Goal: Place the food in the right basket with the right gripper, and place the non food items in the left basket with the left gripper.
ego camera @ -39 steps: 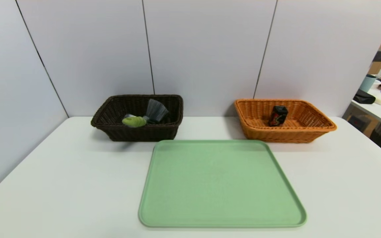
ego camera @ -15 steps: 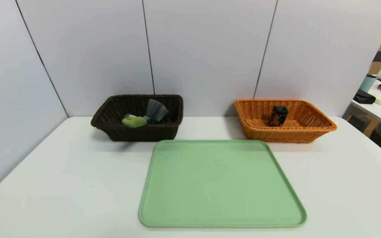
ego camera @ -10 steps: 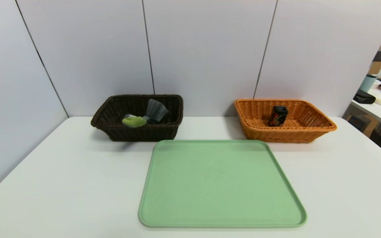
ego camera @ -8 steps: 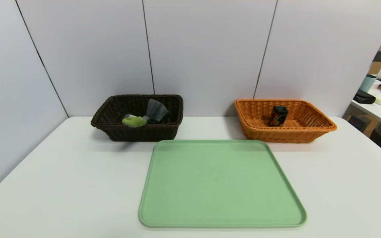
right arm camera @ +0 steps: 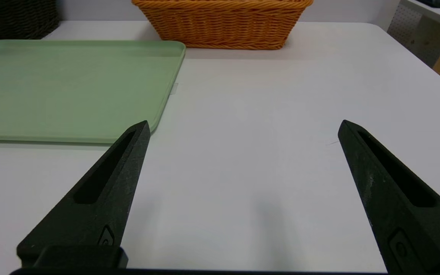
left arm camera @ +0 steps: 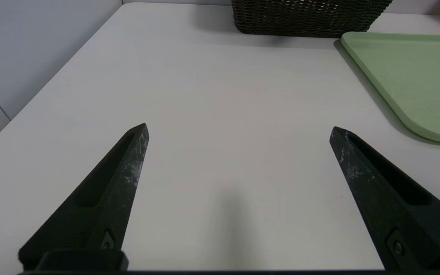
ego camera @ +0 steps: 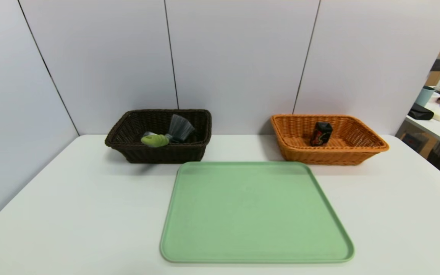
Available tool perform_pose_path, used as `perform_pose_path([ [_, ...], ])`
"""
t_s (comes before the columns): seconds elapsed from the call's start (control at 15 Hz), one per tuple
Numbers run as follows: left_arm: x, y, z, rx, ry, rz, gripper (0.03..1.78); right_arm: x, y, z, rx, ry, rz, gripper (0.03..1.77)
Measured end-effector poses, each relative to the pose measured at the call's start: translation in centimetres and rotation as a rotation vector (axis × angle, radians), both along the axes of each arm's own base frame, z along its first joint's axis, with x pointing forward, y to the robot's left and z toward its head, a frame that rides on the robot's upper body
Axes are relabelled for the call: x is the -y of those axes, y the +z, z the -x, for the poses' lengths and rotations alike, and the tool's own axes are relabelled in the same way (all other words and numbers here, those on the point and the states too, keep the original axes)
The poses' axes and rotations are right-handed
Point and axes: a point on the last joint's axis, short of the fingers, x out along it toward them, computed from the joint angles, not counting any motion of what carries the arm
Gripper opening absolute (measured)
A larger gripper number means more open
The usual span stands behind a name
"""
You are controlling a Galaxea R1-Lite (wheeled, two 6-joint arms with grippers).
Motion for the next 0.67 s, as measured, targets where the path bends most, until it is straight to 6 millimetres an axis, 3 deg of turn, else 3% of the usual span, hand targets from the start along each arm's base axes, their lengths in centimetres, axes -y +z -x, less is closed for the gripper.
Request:
perform_pose_path([
  [0.67, 0.00, 0.00, 0.00, 0.000, 0.000, 0.000, 1.69, 0.02, 0.00, 0.00, 0.000, -0.008, -0.002, 1.70],
])
